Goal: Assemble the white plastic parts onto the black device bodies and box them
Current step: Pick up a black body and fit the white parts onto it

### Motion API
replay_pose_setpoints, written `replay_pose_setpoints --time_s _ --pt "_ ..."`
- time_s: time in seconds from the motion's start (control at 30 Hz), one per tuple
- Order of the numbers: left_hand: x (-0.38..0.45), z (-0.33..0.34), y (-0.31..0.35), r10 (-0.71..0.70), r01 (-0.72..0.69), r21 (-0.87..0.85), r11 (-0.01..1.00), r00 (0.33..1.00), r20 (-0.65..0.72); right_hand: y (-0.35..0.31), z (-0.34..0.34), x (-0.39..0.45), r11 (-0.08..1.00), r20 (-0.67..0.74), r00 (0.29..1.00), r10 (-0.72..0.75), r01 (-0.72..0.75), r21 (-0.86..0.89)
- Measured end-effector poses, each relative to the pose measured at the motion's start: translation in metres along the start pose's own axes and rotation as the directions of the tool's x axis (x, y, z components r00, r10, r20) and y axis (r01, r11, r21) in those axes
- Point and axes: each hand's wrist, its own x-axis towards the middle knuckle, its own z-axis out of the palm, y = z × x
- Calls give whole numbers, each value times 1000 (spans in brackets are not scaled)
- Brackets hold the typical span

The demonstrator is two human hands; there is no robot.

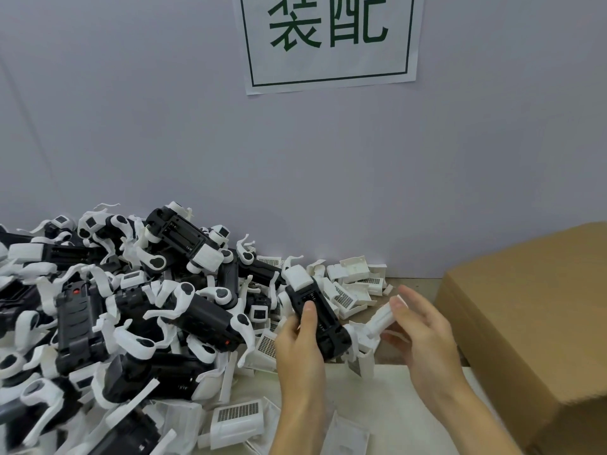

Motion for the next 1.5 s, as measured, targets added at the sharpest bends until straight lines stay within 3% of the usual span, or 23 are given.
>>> replay_pose_setpoints --time_s 0.13,0.3,0.47,0.6,0.8,1.0,1.17,1.3,1.5 --pt "-1 1 -1 119 -128 83 988 987 111 -5 -3 2 993 70 996 54 -61 105" --pt "-3 4 0 172 -205 143 968 962 211 -15 7 -6 956 149 987 -67 106 -275" --pt "-5 6 -2 40 -69 130 989 977 212 -15 25 -15 797 183 965 -186 258 -547" --pt "-8 7 0 -29 5 107 994 975 221 -19 23 -15 737 353 915 -194 374 -563" --pt "-8 9 -1 22 -49 83 995 955 297 -12 30 -18 714 258 910 -326 416 -563" --pt "-5 6 -3 -35 33 16 999 978 206 -16 24 -14 692 166 885 -434 446 -567" --pt "-11 8 0 7 -30 75 997 957 291 -13 29 -19 673 278 892 -357 452 -586" --pt "-11 7 2 41 -80 97 992 935 353 -12 31 -19 663 234 898 -372 434 -610" --pt "-7 6 -1 28 -54 78 996 952 304 -9 32 -20 641 282 908 -312 419 -643"
